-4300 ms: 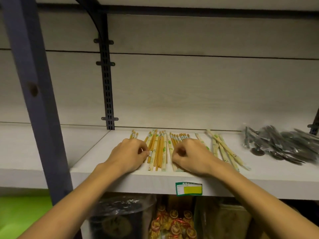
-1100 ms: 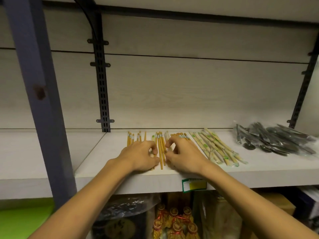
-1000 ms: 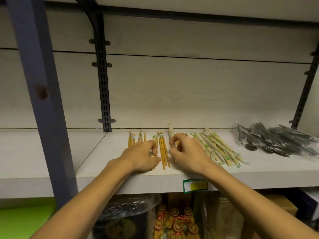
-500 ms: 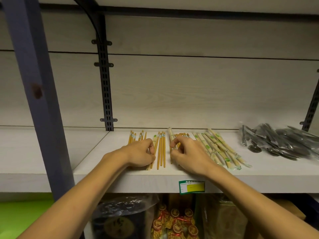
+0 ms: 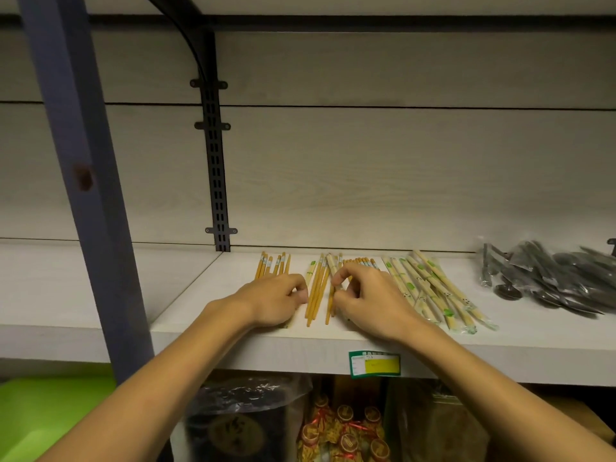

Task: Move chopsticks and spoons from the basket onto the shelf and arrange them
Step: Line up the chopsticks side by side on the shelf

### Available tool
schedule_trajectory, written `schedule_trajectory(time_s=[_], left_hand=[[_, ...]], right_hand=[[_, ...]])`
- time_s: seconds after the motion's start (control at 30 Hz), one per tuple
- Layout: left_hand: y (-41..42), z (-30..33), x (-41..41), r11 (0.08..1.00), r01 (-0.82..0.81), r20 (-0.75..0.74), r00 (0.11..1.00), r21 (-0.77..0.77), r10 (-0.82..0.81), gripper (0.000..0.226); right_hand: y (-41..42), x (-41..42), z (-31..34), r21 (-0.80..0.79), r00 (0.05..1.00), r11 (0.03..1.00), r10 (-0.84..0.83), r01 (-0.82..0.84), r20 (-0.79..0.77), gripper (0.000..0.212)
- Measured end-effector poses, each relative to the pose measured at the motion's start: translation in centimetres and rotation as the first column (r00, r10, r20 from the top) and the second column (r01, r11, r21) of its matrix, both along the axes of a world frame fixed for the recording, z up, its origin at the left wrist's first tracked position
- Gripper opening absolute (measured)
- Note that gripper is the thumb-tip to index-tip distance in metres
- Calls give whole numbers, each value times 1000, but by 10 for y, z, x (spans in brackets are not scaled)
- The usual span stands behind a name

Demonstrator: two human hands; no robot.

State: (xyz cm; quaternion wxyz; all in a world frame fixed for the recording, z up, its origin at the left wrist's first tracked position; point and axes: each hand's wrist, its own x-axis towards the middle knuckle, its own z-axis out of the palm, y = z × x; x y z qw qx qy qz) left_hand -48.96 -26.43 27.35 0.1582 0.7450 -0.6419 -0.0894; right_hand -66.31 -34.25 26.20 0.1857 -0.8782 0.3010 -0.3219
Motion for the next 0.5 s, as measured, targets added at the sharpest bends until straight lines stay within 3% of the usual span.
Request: schedule_trajectory(time_s=[0.33, 0.43, 0.5], left_hand=[[-2, 6, -5, 1000, 17, 146, 989, 23, -20, 7], [-1, 6, -5, 997, 2, 234, 972, -78, 17, 9], [1, 10, -3, 986, -15, 195, 980, -165, 47, 6]], right_hand=[[4, -4, 0, 31, 1000, 999, -9, 8, 21, 16], [4, -8, -1, 30, 999, 1000, -8, 7, 39, 17], [2, -15, 0, 20, 999, 1000, -13, 12, 51, 18]])
